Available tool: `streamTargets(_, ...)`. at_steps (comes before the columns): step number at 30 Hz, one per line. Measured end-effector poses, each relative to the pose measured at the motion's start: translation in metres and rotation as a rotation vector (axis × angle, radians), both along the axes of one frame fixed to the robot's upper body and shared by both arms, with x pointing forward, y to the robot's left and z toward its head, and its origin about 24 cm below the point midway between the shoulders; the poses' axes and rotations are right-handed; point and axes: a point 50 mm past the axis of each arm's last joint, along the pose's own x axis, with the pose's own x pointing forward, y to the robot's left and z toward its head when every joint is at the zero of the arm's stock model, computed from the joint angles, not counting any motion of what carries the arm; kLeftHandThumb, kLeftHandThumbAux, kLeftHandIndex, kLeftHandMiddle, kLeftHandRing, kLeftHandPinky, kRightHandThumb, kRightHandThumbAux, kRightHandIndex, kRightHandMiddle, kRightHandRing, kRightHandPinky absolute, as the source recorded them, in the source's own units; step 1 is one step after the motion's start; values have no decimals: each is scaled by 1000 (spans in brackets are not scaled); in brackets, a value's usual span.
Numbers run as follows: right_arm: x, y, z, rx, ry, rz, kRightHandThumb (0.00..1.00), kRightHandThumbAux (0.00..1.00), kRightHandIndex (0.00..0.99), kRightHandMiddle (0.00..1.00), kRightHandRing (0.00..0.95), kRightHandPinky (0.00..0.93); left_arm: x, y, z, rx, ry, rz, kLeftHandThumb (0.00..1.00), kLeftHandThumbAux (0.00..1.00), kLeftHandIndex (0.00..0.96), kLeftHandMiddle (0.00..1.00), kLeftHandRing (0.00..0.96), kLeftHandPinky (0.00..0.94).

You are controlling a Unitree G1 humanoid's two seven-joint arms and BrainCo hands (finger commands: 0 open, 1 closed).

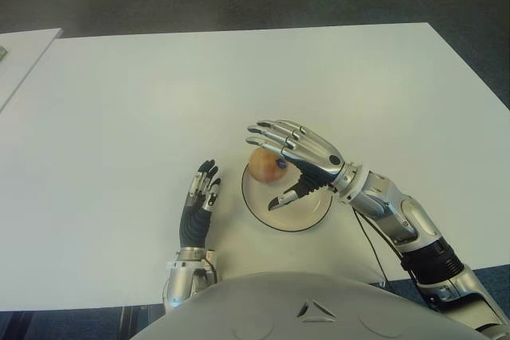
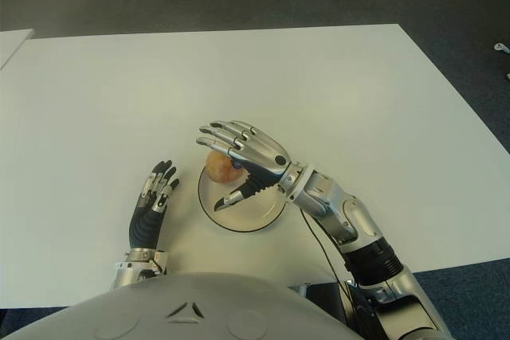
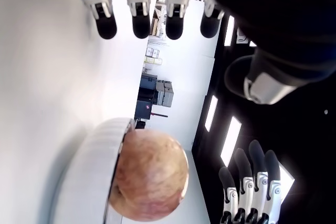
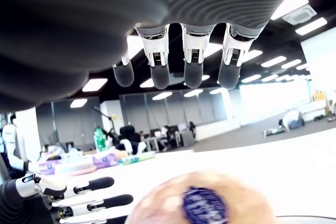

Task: Put the apples into the plate.

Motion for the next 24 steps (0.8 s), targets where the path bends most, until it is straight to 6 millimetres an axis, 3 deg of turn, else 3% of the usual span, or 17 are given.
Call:
streamTargets(11,4,-9,8,78,87,-25,225,287,53,16,5,54,2,-1,3,-2,-1,-6,173,499,16,0,0,19)
streamTargets(14,11,-21,10,176,156,-65,242,322,84,61,44,111,2,-1,4,-17,-11,8,189,495,26,0,0,6)
streamTargets(15,14,-25,10,210,179,-83,161,396,53,54,40,113,2,-1,4,-20,-16,12,191,492,27,0,0,3)
streamTargets(19,24,-42,10,353,268,-162,229,426,103,123,99,145,2,0,5,-28,-25,21,206,487,32,0,0,0)
streamTargets(24,29,-66,11,552,368,-258,215,466,129,167,136,161,2,1,5,-37,-30,29,199,489,36,2,0,0)
